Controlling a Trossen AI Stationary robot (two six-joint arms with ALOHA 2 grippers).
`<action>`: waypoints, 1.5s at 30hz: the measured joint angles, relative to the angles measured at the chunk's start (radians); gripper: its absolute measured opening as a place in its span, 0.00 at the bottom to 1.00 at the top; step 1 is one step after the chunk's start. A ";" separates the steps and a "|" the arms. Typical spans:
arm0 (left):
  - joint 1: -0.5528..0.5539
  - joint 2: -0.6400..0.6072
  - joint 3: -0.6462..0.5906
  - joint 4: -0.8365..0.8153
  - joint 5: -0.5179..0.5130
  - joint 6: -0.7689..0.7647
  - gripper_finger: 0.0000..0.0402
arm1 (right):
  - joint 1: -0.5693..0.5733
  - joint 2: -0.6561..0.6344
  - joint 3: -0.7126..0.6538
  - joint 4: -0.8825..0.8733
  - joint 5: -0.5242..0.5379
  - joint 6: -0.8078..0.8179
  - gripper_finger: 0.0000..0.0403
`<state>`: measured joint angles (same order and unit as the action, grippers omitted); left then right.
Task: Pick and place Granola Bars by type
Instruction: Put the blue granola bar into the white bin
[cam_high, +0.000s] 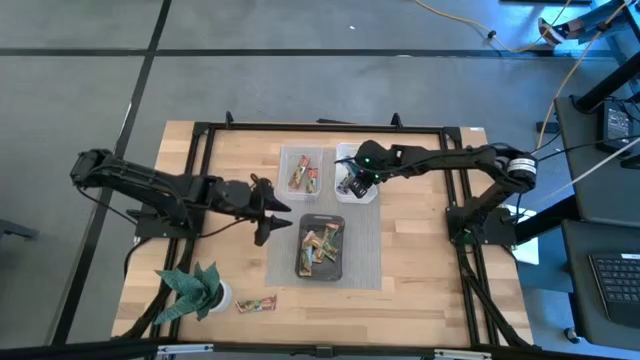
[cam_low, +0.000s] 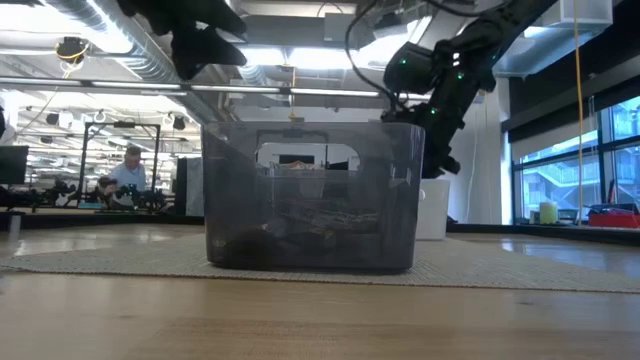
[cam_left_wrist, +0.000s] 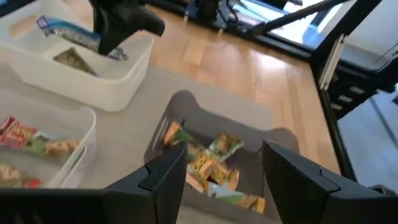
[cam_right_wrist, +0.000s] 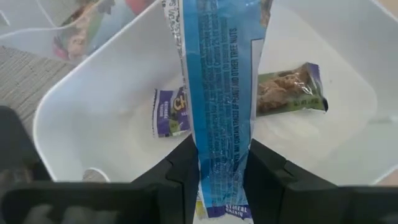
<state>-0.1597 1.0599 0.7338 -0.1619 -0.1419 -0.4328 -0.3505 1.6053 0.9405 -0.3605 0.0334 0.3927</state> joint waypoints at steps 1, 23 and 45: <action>-0.010 0.000 0.000 -0.012 -0.012 -0.008 0.49 | 0.000 0.003 0.000 -0.001 0.000 -0.001 0.27; -0.178 0.269 0.190 -0.364 -0.013 -0.159 0.49 | 0.000 0.005 0.000 -0.004 -0.037 -0.034 0.27; -0.413 0.661 0.448 -0.611 0.108 -0.405 0.49 | 0.000 0.005 0.000 -0.004 -0.035 -0.065 0.27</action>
<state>-0.5724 1.7209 1.1820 -0.7730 -0.0344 -0.8378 -0.3508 1.6104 0.9405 -0.3649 -0.0013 0.3279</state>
